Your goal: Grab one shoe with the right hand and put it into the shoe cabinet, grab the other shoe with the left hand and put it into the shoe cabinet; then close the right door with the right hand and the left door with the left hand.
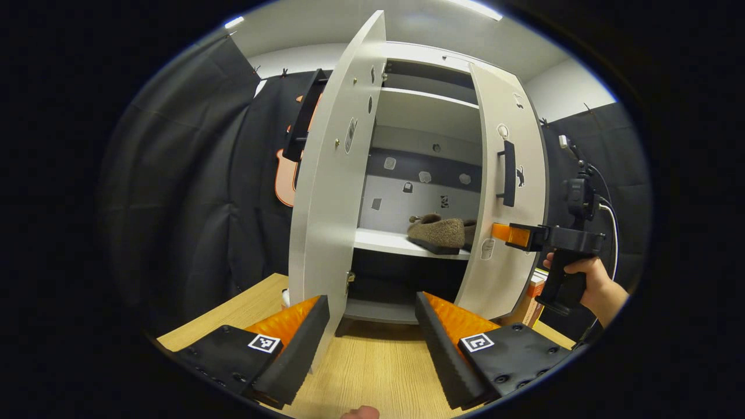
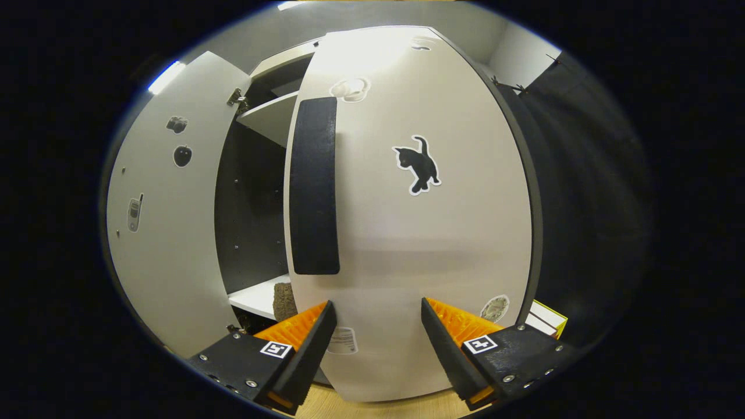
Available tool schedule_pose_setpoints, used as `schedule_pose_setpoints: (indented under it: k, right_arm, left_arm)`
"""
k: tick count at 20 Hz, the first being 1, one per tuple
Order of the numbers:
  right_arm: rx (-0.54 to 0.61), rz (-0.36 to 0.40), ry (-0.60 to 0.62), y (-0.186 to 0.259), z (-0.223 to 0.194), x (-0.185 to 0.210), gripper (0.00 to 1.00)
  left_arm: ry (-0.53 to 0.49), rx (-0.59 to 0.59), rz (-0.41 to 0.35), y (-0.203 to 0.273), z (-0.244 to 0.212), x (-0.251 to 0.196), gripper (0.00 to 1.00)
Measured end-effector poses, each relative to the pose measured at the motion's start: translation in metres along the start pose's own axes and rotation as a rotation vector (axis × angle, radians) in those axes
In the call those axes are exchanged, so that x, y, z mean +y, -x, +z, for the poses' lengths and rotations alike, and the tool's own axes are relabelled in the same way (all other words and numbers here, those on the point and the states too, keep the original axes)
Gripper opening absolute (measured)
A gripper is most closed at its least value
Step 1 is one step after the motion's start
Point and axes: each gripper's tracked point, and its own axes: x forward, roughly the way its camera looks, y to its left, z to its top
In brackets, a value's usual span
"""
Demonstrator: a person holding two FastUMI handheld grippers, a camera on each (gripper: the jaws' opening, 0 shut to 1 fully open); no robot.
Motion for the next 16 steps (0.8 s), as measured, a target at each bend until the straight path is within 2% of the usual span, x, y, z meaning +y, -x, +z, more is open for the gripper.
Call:
schedule_pose_setpoints:
  k: [8, 13, 16]
  right_arm:
    - [-0.016, -0.022, 0.077, 0.011, 0.001, -0.003, 0.92]
    - [-0.032, -0.027, 0.098, 0.069, 0.008, -0.014, 0.92]
    - [-0.041, -0.046, 0.081, 0.102, 0.01, -0.026, 0.93]
  left_arm:
    - [-0.014, -0.023, 0.01, 0.001, 0.014, 0.004, 0.97]
    - [-0.018, -0.053, 0.021, 0.003, 0.033, 0.008, 0.97]
    - [-0.029, -0.075, 0.061, 0.006, 0.044, 0.021, 0.99]
